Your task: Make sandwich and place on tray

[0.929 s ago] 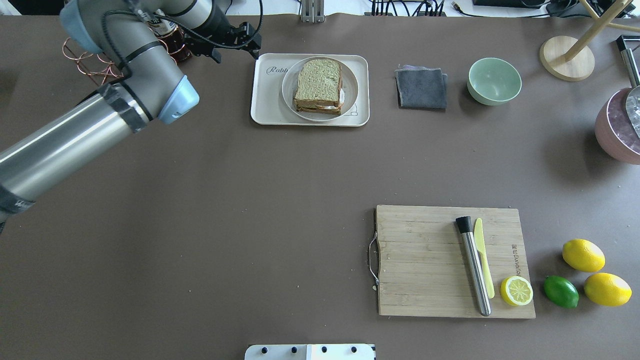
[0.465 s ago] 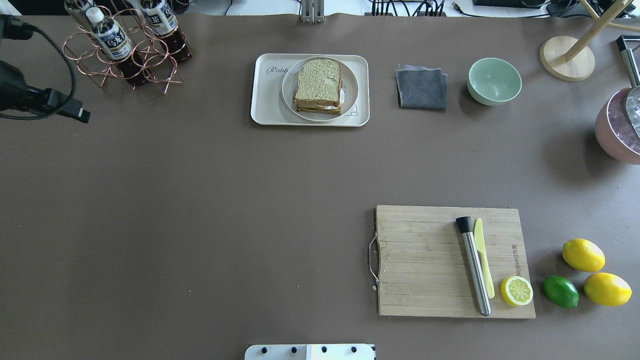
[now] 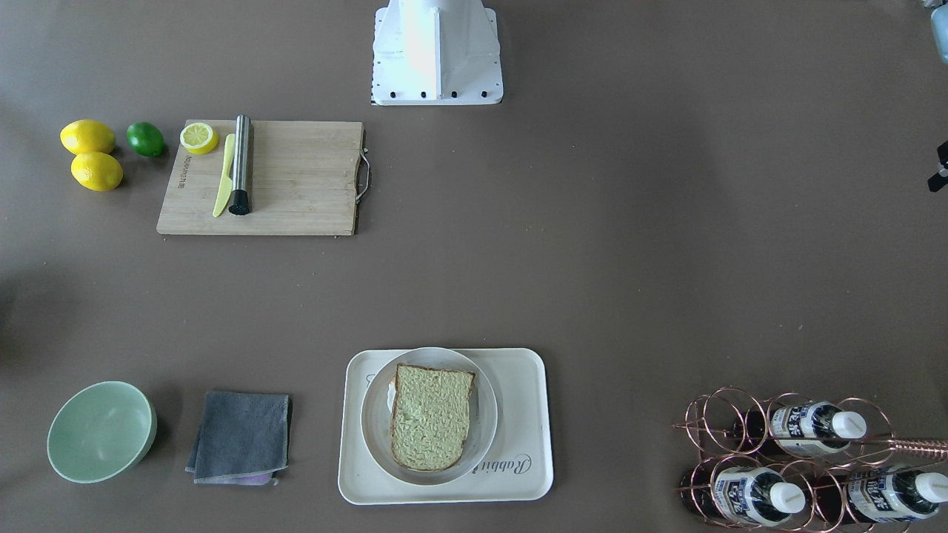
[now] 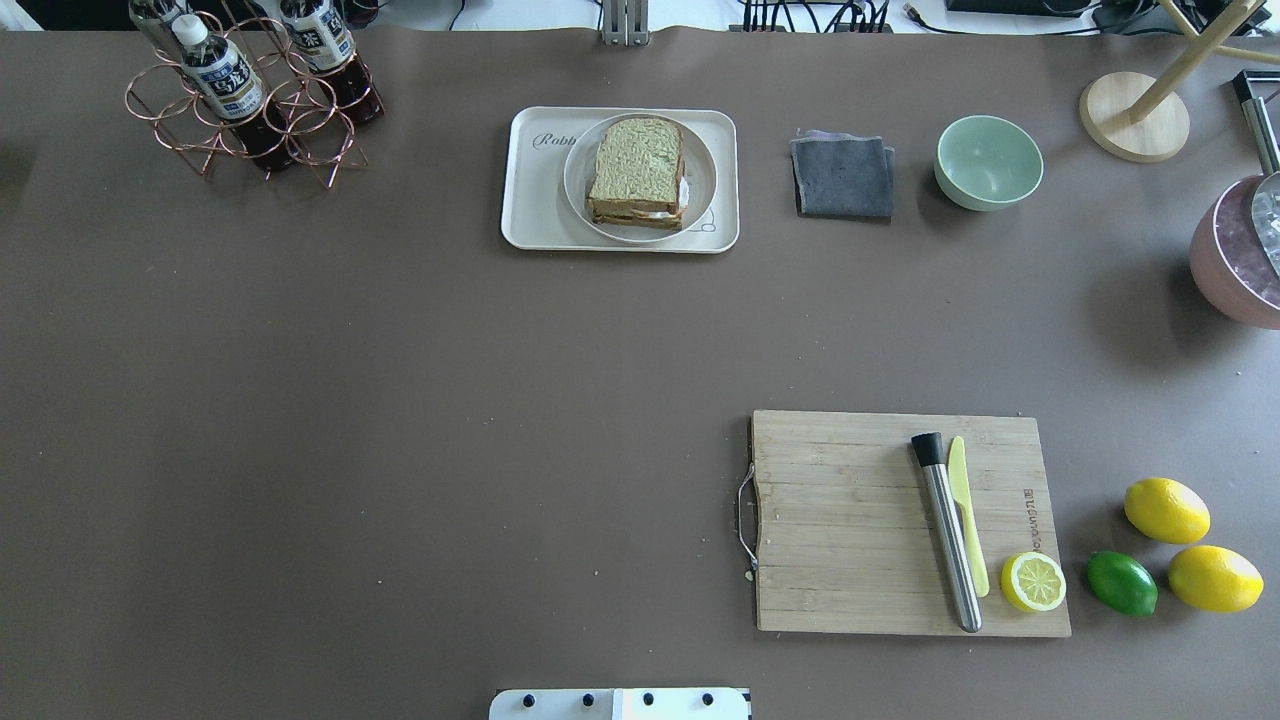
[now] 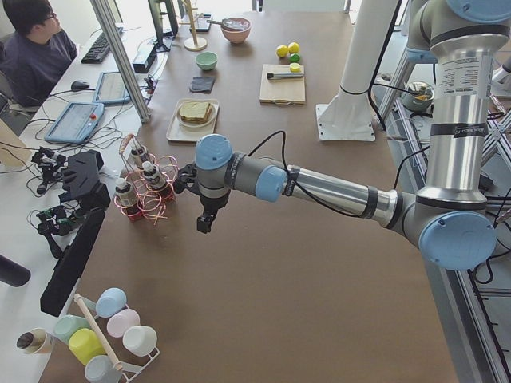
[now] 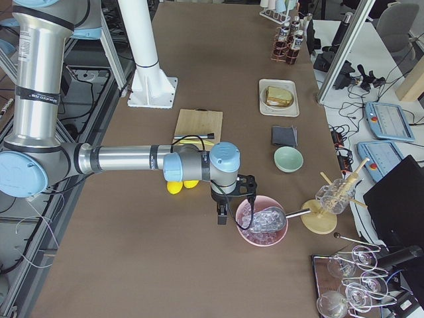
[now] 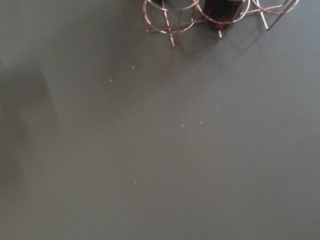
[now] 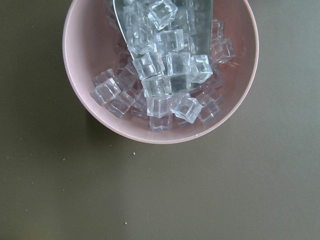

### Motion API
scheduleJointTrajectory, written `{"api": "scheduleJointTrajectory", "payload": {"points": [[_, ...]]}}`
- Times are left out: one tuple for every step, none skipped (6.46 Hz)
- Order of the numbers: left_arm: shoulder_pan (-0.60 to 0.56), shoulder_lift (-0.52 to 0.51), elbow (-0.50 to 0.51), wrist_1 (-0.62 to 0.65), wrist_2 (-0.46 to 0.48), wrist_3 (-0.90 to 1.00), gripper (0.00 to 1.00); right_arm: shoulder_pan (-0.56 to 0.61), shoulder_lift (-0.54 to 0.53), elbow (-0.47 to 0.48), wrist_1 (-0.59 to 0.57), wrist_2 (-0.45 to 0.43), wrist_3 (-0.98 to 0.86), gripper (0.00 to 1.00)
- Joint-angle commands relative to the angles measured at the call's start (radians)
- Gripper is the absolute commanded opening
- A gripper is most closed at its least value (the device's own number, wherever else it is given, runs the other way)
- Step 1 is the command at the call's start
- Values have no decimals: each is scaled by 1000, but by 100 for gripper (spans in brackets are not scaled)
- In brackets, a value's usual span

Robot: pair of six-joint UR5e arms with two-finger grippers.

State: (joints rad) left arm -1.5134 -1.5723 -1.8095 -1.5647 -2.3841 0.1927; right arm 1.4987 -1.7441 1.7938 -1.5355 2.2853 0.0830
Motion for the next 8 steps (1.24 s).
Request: {"api": "scheduleJointTrajectory", "payload": {"points": [[-66, 9, 24, 171, 9, 184, 97, 0, 0, -8, 0, -1, 0, 100], [-67, 9, 115, 169, 23, 186, 97, 0, 0, -14, 0, 0, 1, 100], [-67, 9, 154, 167, 19, 186, 97, 0, 0, -19, 0, 0, 3, 100], [-70, 15, 150, 155, 10, 188, 97, 0, 3, -19, 1, 0, 1, 100], [-71, 17, 150, 147, 14, 185, 97, 0, 6, -16, 2, 0, 1, 100], [-71, 32, 150, 144, 14, 182, 97, 0, 3, -11, 2, 0, 3, 100], [-71, 32, 150, 144, 14, 183, 97, 0, 0, -19, 0, 3, 3, 100], [-70, 34, 153, 144, 14, 182, 97, 0, -6, -19, 0, 3, 4, 100]]}}
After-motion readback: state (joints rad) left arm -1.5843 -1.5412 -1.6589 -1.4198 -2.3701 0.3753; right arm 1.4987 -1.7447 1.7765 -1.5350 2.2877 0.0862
